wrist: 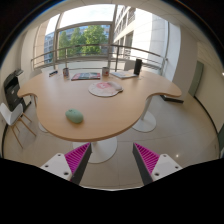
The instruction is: Arrange mouse
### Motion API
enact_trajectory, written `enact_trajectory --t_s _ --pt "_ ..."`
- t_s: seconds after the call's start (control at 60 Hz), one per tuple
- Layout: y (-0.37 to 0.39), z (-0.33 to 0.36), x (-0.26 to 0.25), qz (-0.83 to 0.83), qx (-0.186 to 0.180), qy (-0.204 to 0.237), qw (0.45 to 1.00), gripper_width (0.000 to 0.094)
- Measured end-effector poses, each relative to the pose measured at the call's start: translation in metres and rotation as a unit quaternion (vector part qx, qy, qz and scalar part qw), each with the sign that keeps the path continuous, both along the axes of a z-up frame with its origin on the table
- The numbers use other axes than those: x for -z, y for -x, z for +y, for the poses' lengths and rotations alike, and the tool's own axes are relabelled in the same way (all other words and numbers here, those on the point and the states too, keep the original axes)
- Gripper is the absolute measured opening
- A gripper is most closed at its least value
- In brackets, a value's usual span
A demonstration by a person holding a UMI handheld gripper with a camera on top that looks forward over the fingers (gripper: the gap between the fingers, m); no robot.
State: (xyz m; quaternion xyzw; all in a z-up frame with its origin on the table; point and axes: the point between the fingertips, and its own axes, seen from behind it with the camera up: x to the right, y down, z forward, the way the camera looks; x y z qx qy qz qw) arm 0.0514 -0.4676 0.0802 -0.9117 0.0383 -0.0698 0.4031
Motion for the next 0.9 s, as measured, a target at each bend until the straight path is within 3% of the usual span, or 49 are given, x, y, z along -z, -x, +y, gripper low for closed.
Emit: enact_trajectory --t_s 0.233,0.45,0.7,0.75,0.883,0.9 --pt "0.096 0.085 0.050 0.016 -0.047 -0.001 0.999 0.0850" --pt "0.121 0.160 0.091 0.006 -0.075 0.007 0.997 0.0850" --pt "0.126 0.220 0.096 0.008 -0.098 0.005 0.995 0.0832" --pt "0.125 0.231 0.098 0.018 -0.103 0.003 0.994 0.0786" --pt "0.131 0.245 0.099 0.037 -0.115 -0.005 0.993 0.0507" --pt "0.131 0.246 0.099 0.034 -0.118 -0.007 0.992 0.0508"
